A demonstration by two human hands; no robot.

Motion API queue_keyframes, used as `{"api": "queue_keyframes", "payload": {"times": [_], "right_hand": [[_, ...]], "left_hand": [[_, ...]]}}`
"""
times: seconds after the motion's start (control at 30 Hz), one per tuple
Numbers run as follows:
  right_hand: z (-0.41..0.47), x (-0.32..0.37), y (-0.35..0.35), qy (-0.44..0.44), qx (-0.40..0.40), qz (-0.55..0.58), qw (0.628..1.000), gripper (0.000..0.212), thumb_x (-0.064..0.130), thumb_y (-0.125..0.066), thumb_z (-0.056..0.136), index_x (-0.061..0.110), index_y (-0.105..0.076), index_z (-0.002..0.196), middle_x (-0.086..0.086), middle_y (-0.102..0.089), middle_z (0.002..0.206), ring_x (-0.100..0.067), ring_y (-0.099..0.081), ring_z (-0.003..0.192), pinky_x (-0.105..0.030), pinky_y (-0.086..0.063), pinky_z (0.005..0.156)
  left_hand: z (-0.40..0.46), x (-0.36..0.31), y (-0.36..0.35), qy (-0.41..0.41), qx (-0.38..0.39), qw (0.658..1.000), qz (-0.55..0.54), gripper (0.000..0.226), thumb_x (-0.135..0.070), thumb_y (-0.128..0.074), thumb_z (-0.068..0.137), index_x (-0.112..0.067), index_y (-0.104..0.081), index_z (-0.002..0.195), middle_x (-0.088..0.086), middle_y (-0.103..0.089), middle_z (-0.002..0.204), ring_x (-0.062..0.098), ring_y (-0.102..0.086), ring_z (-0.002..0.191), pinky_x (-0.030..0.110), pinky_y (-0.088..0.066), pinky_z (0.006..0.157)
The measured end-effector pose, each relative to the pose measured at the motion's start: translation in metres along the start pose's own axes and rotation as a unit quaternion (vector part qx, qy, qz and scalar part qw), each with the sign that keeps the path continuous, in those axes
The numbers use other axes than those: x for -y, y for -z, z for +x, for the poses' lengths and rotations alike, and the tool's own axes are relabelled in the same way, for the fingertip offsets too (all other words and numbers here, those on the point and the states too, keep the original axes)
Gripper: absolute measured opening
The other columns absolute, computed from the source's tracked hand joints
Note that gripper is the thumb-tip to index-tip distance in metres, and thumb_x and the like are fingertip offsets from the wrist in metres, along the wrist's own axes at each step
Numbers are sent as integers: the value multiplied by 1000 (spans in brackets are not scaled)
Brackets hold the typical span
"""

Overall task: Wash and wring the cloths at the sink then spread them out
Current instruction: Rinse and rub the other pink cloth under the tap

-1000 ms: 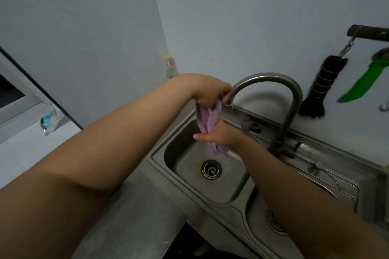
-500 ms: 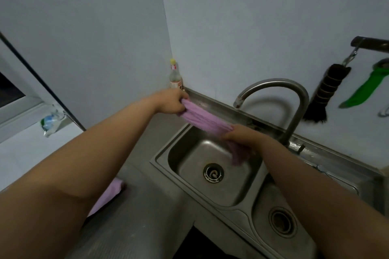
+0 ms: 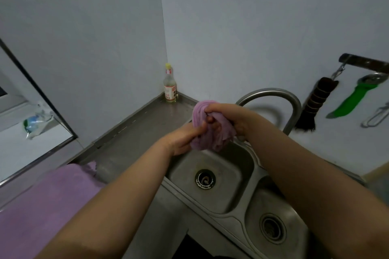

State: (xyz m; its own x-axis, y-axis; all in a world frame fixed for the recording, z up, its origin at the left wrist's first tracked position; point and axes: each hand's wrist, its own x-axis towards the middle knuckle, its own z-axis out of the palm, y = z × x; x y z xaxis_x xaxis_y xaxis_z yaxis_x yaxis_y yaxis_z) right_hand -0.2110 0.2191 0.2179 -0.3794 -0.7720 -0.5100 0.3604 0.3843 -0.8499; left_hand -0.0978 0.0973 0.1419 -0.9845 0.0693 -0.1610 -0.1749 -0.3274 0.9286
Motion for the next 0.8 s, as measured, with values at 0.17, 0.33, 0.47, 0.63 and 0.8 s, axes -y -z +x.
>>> {"api": "queue_keyframes", "payload": {"times": [0.17, 0.33, 0.47, 0.63, 0.8], "right_hand": [[11, 1, -9, 138, -143, 21, 980, 21, 22, -60, 90, 4, -68, 83, -15, -69, 89, -18, -67, 84, -29, -54, 84], [13, -7, -17, 84, -81, 116, 986, 95, 78, -41, 78, 1, -48, 135, -19, -57, 129, -28, -53, 122, -43, -34, 112], [0, -7, 8, 123, -4, 95, 988, 48, 37, -27, 103, 3, -55, 121, -12, -65, 109, -22, -63, 99, -34, -49, 94], [-9, -30, 48, 411, -278, -493, 714, 52, 16, -59, 86, 10, -45, 136, -10, -55, 128, -22, -57, 109, -39, -46, 97], [-3, -32, 62, 597, -152, -682, 393, 59, 41, -58, 88, 22, -33, 138, -15, -36, 141, -36, -49, 122, -53, -43, 99]], "left_hand": [[16, 2, -23, -49, -49, 996, -57, 87, -62, -75, 65, -9, -55, 131, 19, -61, 128, 33, -58, 120, 44, -49, 99], [29, -9, -38, 28, -71, 990, -119, 42, -49, -82, 66, -19, -69, 94, 5, -72, 74, 15, -67, 62, 38, -55, 75], [28, -23, -18, 118, -92, 980, -132, 10, -19, -65, 87, -11, -62, 92, 4, -65, 70, 15, -50, 64, 35, -46, 75], [22, -44, 6, 172, 13, 985, -18, 27, -4, -62, 82, -4, -56, 108, 9, -62, 81, 22, -60, 74, 37, -58, 73], [31, -71, -29, 270, 138, 929, 212, 24, -6, -51, 96, -15, -73, 91, 7, -66, 75, 17, -65, 67, 36, -60, 71]]}}
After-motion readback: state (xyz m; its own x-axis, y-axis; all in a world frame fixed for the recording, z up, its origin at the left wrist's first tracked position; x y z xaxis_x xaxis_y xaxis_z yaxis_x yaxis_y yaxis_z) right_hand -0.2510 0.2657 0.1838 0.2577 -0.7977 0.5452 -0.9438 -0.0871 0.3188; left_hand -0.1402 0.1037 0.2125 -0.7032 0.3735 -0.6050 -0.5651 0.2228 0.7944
